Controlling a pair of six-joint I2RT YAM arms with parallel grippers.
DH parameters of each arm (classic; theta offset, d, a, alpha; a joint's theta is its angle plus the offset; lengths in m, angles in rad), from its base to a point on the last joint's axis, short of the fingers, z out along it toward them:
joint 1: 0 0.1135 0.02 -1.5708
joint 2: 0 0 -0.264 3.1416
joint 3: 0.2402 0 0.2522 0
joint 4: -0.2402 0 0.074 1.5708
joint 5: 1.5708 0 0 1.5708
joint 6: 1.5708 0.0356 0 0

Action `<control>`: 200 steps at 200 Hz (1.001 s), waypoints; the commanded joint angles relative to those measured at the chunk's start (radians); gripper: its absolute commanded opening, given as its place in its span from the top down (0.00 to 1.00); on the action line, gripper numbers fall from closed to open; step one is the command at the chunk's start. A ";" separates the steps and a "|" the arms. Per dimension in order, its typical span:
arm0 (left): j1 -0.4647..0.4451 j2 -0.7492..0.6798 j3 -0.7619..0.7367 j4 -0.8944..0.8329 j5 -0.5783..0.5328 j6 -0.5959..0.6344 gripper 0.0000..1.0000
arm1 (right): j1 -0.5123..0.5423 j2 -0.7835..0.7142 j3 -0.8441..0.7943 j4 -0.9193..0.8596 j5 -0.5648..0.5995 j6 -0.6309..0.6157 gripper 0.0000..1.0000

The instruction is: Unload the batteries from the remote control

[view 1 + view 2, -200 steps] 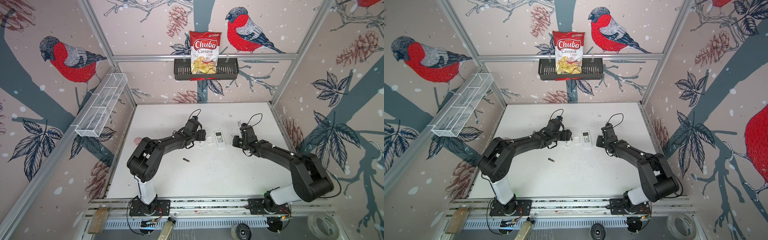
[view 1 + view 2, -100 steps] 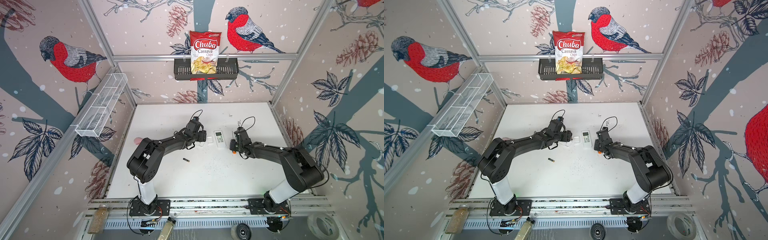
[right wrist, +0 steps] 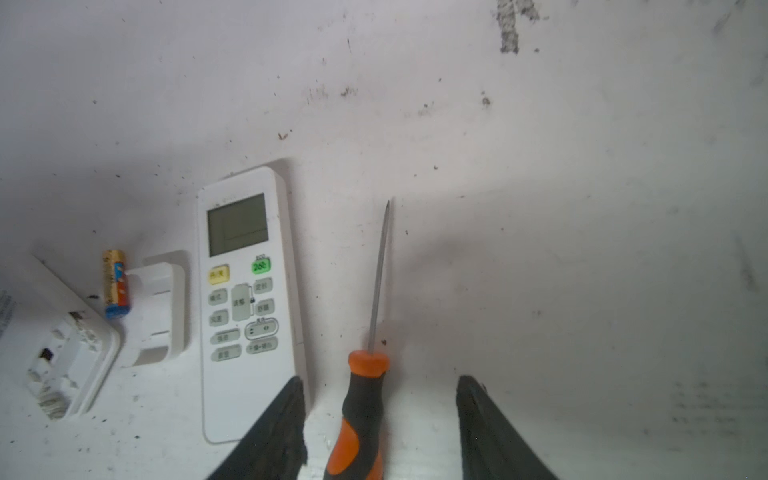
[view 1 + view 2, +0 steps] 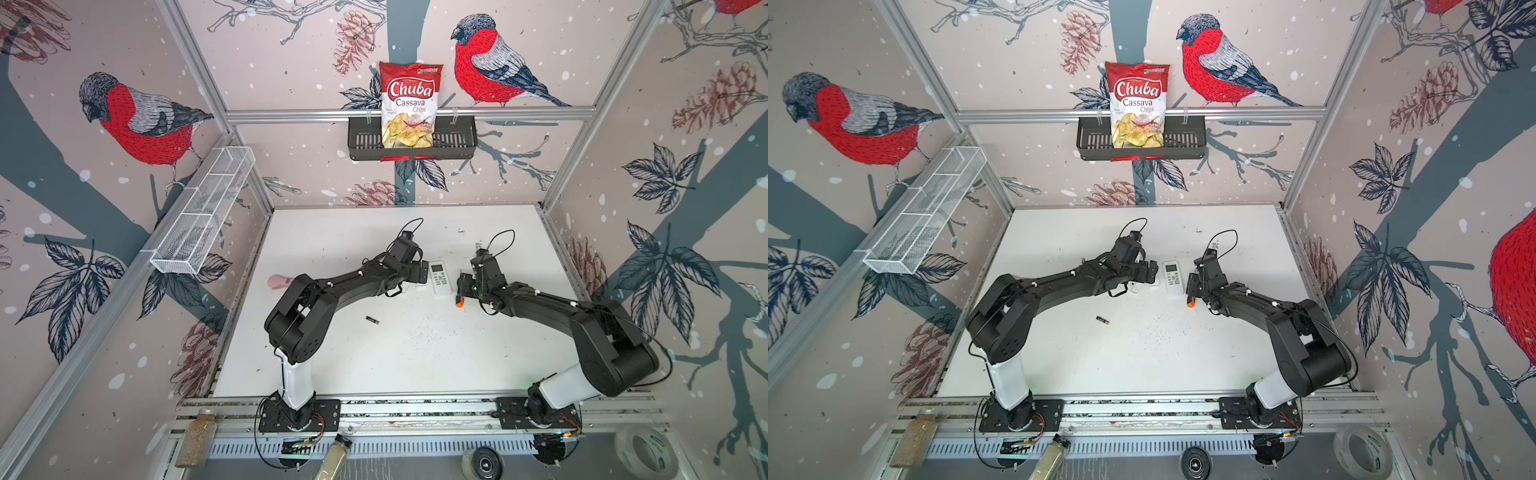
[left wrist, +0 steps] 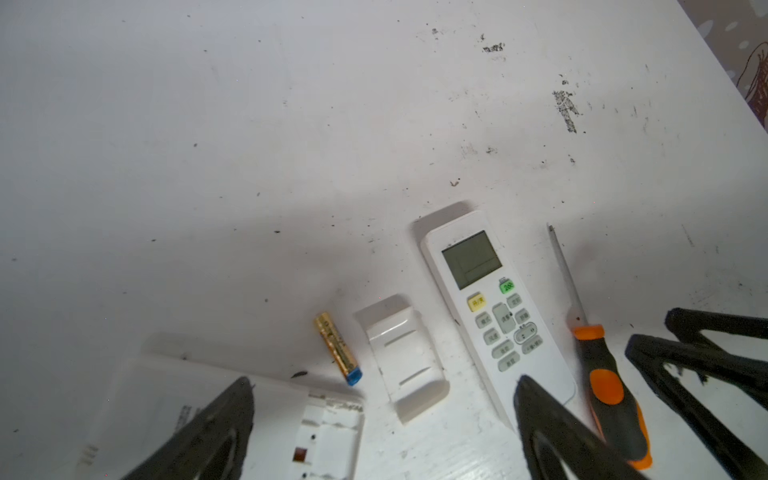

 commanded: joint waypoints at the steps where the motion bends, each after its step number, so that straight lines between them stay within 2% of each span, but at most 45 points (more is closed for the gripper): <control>1: -0.026 0.052 0.074 -0.084 -0.040 -0.023 0.03 | -0.014 -0.045 -0.009 -0.012 -0.004 0.009 0.33; 26: -0.060 0.123 0.186 -0.151 -0.066 -0.048 0.04 | -0.037 -0.106 -0.044 0.009 0.007 0.027 0.24; 55: -0.067 0.189 0.267 -0.171 -0.038 -0.100 0.11 | -0.066 -0.166 -0.103 0.065 -0.011 0.063 0.17; 124: -0.073 0.349 0.453 -0.281 -0.045 -0.152 0.28 | -0.101 -0.289 -0.193 0.138 -0.086 0.112 0.13; 200: -0.091 0.464 0.640 -0.383 -0.083 -0.155 0.22 | -0.100 -0.319 -0.202 0.145 -0.132 0.120 0.12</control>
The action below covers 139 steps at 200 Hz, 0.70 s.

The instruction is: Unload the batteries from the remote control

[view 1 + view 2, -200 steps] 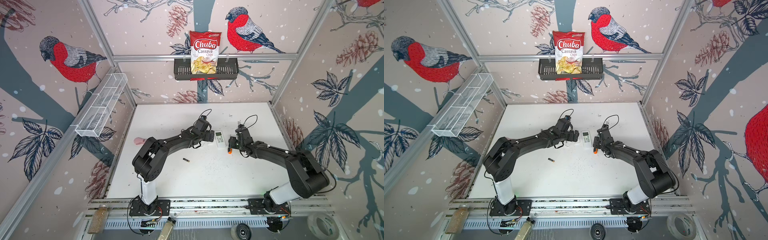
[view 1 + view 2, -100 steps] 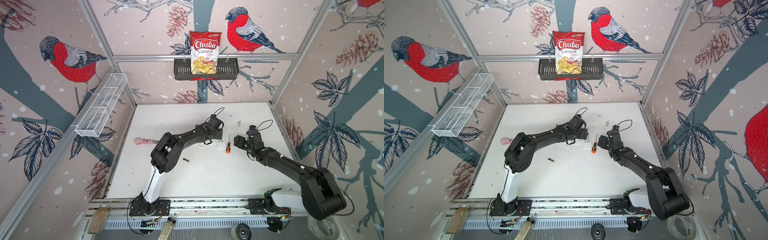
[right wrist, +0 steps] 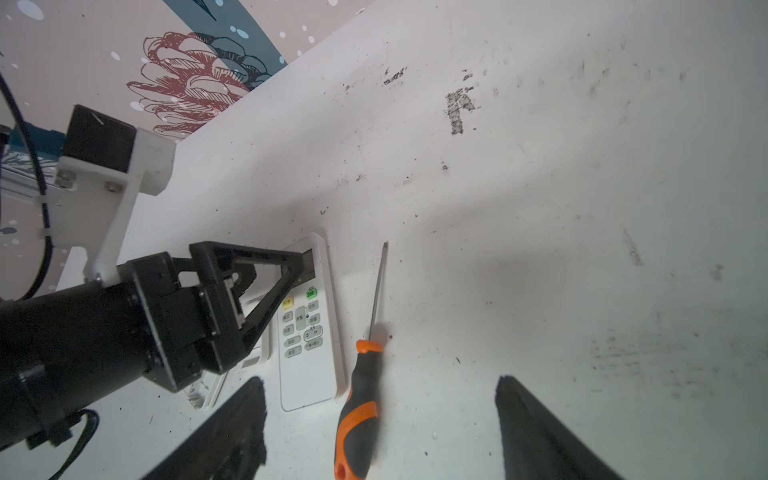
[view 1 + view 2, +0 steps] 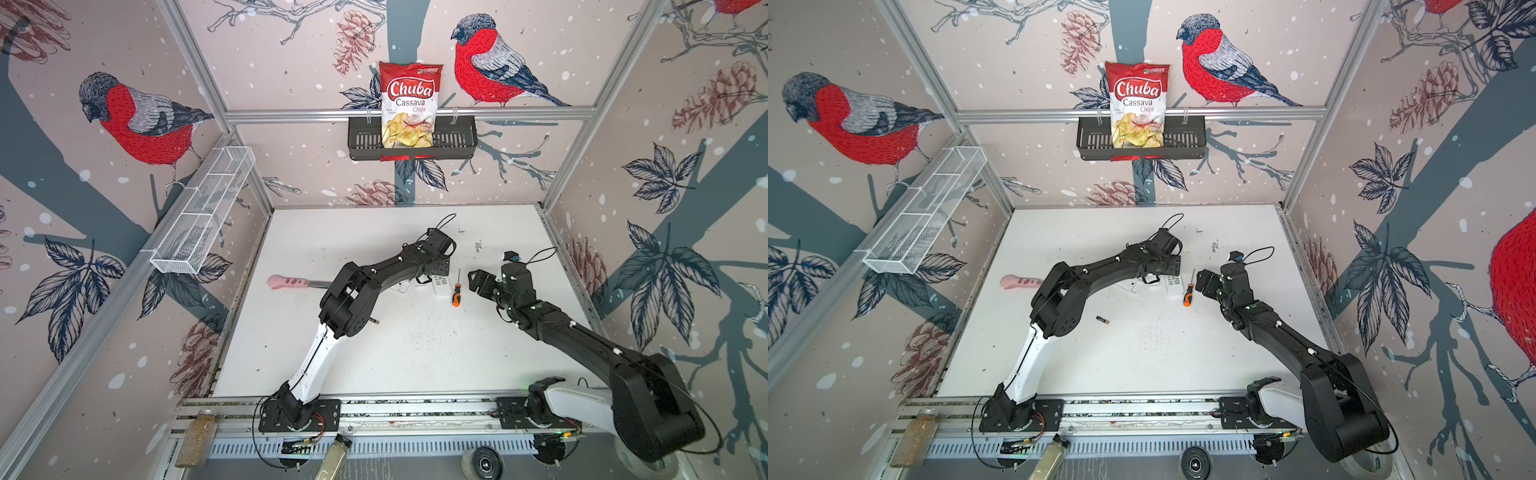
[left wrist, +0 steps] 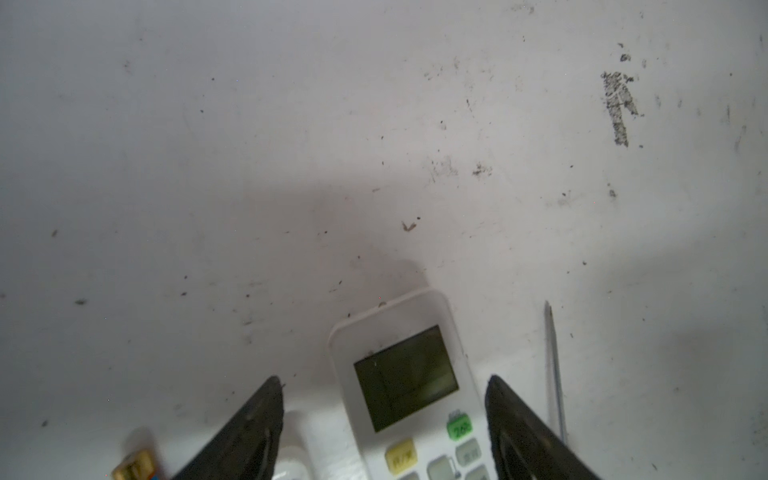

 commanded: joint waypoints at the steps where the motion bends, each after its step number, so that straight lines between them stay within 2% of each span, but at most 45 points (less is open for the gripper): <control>1: -0.013 0.032 0.050 -0.061 -0.027 -0.002 0.22 | 0.002 -0.009 -0.003 0.031 -0.021 0.010 0.12; 60: -0.024 0.090 0.105 -0.102 -0.043 -0.011 0.22 | 0.002 -0.032 -0.008 0.028 -0.028 0.011 0.12; 90: -0.024 0.097 0.108 -0.099 -0.043 -0.013 0.26 | 0.002 -0.035 -0.009 0.032 -0.040 0.013 0.12; 110: -0.025 0.097 0.114 -0.097 -0.043 -0.003 0.30 | 0.002 -0.039 -0.009 0.031 -0.045 0.013 0.12; 139: -0.025 0.097 0.124 -0.116 -0.070 0.017 0.41 | 0.001 -0.051 -0.010 0.030 -0.049 0.014 0.12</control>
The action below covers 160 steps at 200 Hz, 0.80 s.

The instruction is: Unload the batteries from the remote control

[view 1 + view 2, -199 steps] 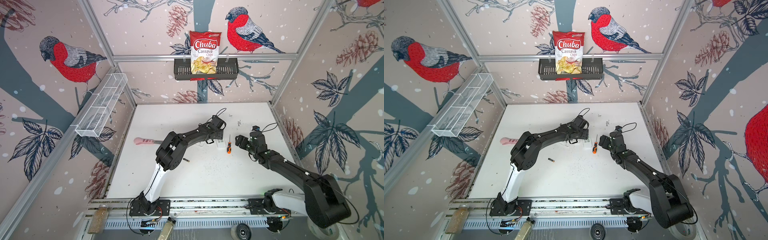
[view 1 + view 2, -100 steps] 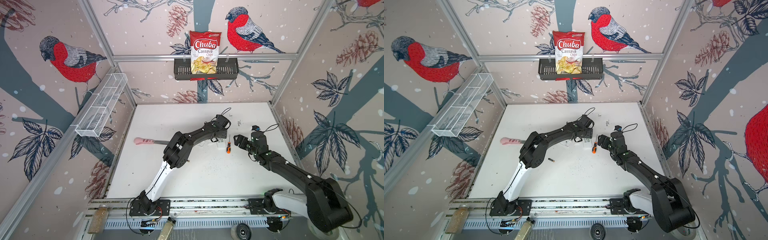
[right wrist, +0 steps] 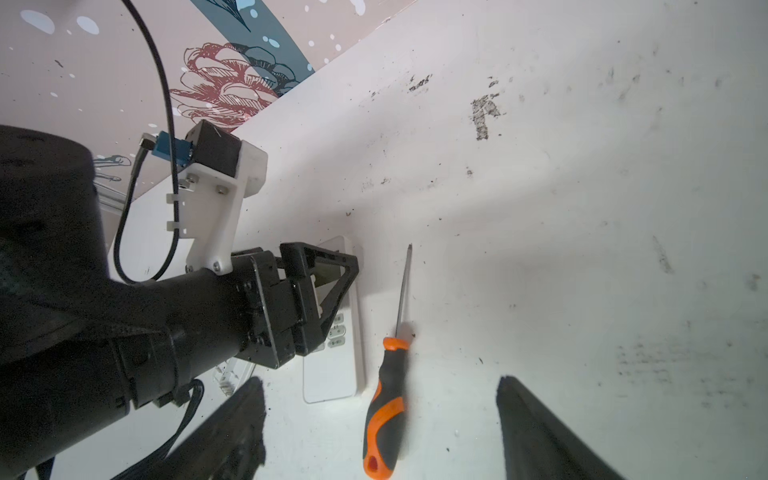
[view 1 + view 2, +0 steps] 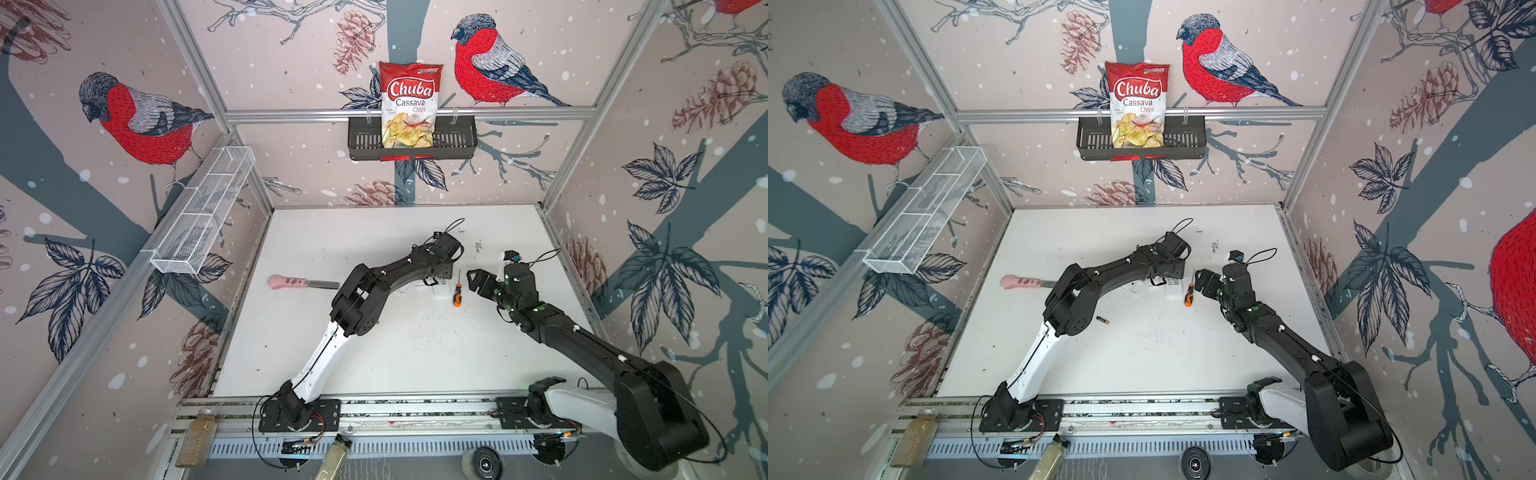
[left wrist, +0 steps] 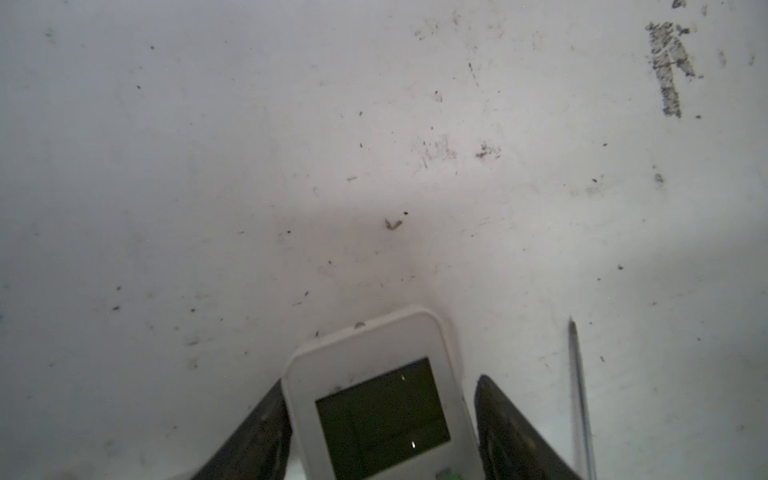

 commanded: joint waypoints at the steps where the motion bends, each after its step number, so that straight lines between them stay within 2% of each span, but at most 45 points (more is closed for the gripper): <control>1: -0.001 0.005 0.013 -0.038 -0.030 0.019 0.41 | 0.001 -0.011 -0.003 0.020 -0.008 0.012 0.12; 16: -0.001 0.002 0.014 -0.040 -0.028 0.027 0.46 | 0.001 -0.015 -0.005 0.020 -0.010 0.012 0.12; 44: -0.001 0.002 0.020 -0.048 -0.026 0.032 0.46 | 0.001 -0.017 -0.005 0.021 -0.015 0.013 0.13; 79: -0.009 0.000 0.020 -0.065 -0.032 0.043 0.31 | 0.001 -0.015 -0.005 0.024 -0.024 0.015 0.13; 96: -0.017 0.000 0.020 -0.081 -0.049 0.052 0.28 | 0.001 -0.016 -0.005 0.024 -0.024 0.016 0.13; 122: -0.029 -0.002 0.019 -0.100 -0.080 0.064 0.28 | 0.001 -0.017 -0.005 0.025 -0.027 0.016 0.13; 160: -0.040 0.007 0.035 -0.127 -0.107 0.071 0.35 | 0.001 -0.017 -0.006 0.026 -0.028 0.016 0.13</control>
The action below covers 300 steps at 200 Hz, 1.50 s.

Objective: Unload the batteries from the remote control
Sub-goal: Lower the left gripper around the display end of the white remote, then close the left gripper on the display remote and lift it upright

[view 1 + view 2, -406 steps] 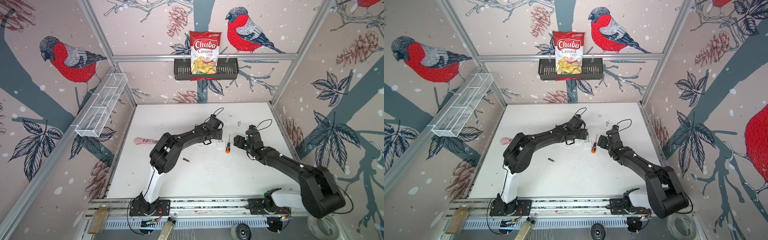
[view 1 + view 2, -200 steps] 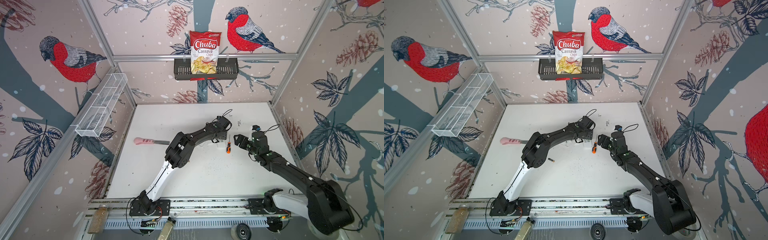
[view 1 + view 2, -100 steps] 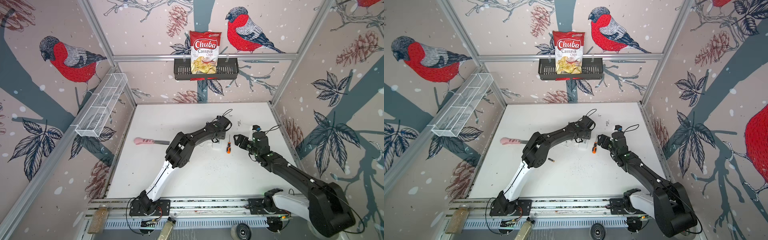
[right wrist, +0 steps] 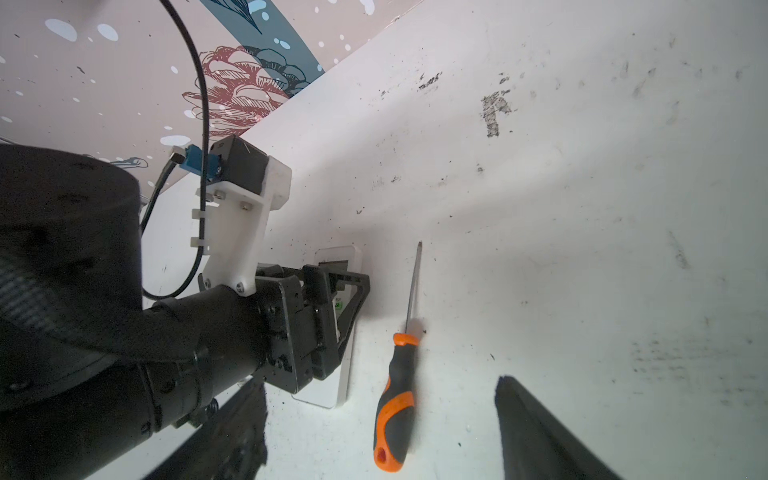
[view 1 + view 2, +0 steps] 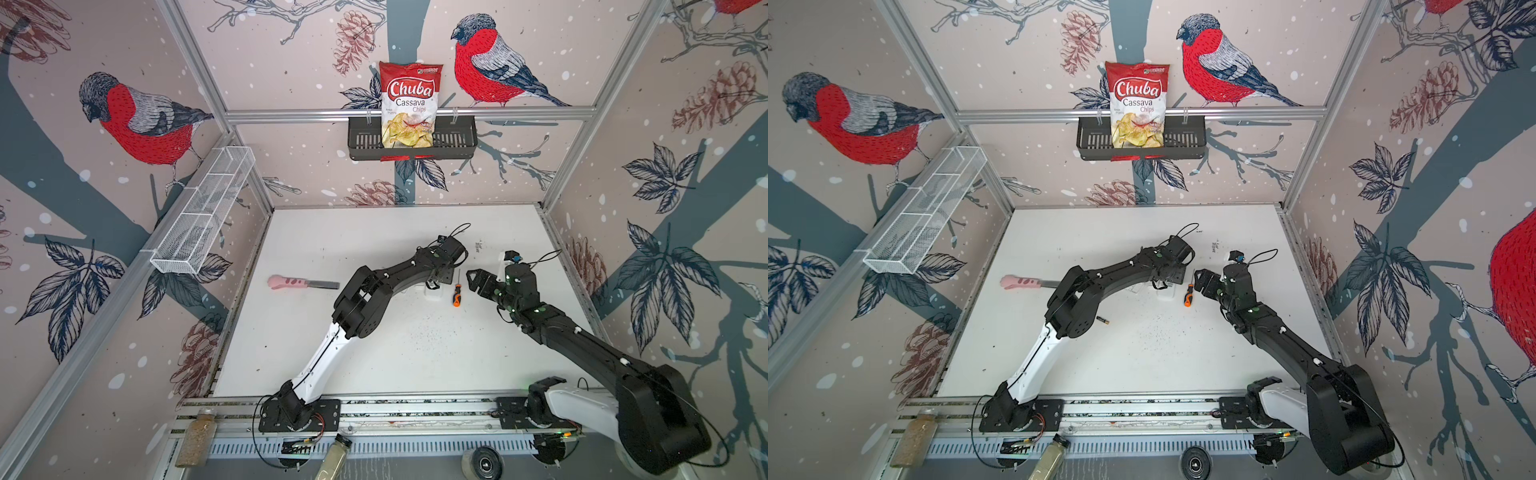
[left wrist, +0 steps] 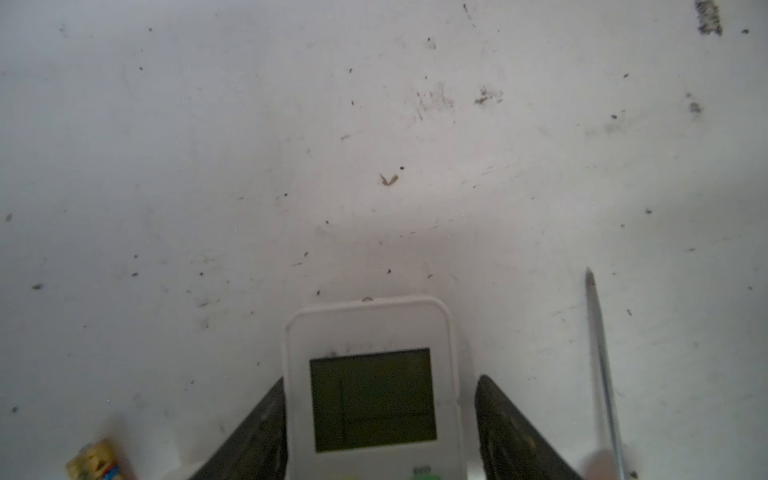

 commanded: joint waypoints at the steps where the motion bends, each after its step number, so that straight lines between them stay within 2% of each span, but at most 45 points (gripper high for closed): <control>1: -0.008 0.007 0.019 -0.042 -0.040 0.017 0.35 | 0.001 -0.004 -0.002 0.026 -0.007 0.000 0.13; 93: -0.028 0.048 0.062 -0.086 -0.097 0.030 0.37 | 0.001 -0.009 -0.002 0.026 -0.012 0.001 0.13; 135: -0.028 0.064 0.079 -0.092 -0.100 0.033 0.48 | 0.001 -0.009 -0.002 0.026 -0.012 0.001 0.13; 171: -0.028 0.052 0.087 -0.098 -0.102 0.034 0.52 | -0.002 -0.008 -0.003 0.028 -0.015 -0.002 0.13; 213: -0.027 0.000 0.083 -0.097 -0.089 0.048 0.54 | -0.031 -0.018 -0.009 0.060 -0.098 -0.011 0.13; 265: 0.010 -0.143 0.002 -0.027 0.026 0.075 0.55 | -0.094 -0.134 -0.031 0.086 -0.153 -0.032 0.12; 300: 0.088 -0.286 -0.146 0.108 0.237 0.074 0.55 | -0.142 -0.145 -0.041 0.174 -0.300 -0.026 0.12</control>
